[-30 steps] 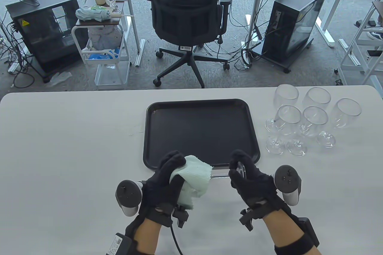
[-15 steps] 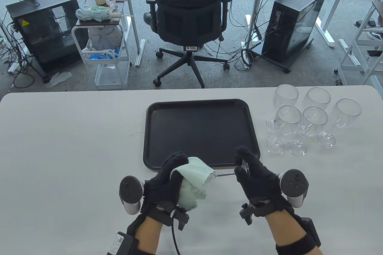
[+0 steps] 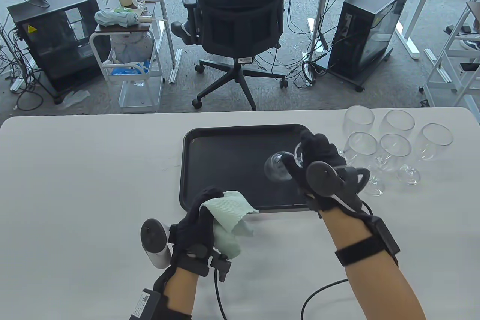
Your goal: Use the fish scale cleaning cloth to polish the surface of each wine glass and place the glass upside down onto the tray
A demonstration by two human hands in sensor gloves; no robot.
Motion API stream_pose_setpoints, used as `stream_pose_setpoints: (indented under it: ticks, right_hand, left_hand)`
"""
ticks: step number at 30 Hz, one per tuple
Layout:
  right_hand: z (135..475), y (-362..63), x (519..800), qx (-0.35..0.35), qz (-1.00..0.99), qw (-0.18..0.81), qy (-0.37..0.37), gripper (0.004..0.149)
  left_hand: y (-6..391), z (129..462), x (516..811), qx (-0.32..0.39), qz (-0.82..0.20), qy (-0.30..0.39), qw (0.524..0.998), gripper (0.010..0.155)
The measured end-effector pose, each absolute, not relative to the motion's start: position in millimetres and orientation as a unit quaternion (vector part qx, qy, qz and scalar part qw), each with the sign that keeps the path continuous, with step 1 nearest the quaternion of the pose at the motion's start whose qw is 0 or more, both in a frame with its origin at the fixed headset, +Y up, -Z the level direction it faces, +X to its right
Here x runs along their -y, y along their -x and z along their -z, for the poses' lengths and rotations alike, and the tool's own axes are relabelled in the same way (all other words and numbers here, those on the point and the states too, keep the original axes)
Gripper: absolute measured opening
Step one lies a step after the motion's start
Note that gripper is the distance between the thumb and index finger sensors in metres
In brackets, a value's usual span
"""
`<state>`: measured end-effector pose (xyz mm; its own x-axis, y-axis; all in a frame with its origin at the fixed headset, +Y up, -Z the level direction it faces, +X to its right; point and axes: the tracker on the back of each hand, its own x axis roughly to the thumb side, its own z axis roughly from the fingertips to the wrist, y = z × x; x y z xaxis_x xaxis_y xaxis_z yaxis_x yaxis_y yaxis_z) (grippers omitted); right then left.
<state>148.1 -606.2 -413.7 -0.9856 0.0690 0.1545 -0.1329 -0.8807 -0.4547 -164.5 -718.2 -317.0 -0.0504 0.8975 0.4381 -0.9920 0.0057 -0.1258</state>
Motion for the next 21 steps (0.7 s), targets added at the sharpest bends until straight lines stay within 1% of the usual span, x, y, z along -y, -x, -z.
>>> stream_pose_setpoints:
  ticks: [1,3,8,10,16,17,20,21]
  right_hand:
    - [432,-141,610,0.227,-0.972,0.035,-0.054,0.08]
    - [457,-134,618,0.208,-0.978,0.016,-0.022,0.079]
    - [500,-129,639,0.176,-0.984,0.017,0.032,0.077]
    - [511,-127,643,0.171,-0.984,0.016,0.039,0.076]
    - [532,-122,639,0.16,-0.985,0.01,0.059,0.069]
    - [535,-121,639,0.152,-0.987,0.011,0.058,0.07]
    - [542,-119,645,0.085,-0.994,0.036,0.064,0.078]
    - [541,-119,647,0.083,-0.994,0.034,0.065,0.081]
  left_hand:
    - [165,317,718,0.202,-0.696,-0.116,0.679,0.054]
    - [166,318,719,0.2,-0.698,-0.117,0.678,0.054]
    - [166,318,718,0.2,-0.699,-0.113,0.678,0.054]
    - [166,318,718,0.2,-0.698,-0.112,0.678,0.054]
    - [169,318,716,0.201,-0.7,-0.117,0.675,0.054]
    - [169,318,716,0.2,-0.701,-0.118,0.674,0.054]
    - [170,319,715,0.2,-0.701,-0.119,0.674,0.054]
    - [170,319,715,0.2,-0.701,-0.12,0.674,0.054]
